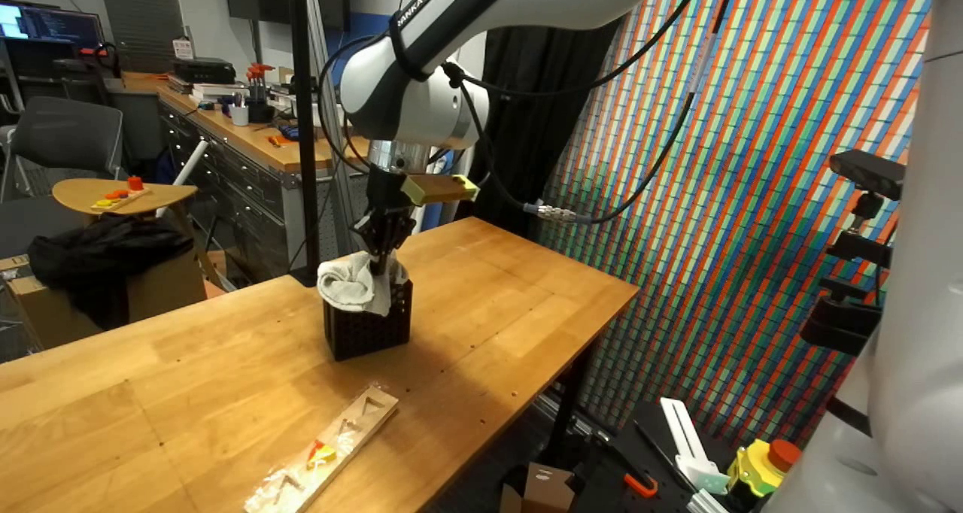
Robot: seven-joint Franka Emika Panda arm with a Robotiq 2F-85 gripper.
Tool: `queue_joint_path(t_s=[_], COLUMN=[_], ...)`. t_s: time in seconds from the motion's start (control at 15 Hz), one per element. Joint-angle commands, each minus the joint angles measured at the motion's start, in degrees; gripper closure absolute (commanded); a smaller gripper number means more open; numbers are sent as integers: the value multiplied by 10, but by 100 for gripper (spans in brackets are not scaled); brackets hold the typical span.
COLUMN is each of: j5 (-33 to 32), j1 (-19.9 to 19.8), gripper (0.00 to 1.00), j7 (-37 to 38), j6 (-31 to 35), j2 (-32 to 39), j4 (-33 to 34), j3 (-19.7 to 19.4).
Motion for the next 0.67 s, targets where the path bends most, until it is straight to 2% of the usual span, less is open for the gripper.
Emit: queue_joint_path(t_s=[0.0, 0.6], j5=[41, 61], j1=[-11, -15], gripper=[100, 100], j7=[-30, -60], j6=[3, -1], j2=[3, 23], j4=[7, 33], j3=[5, 7])
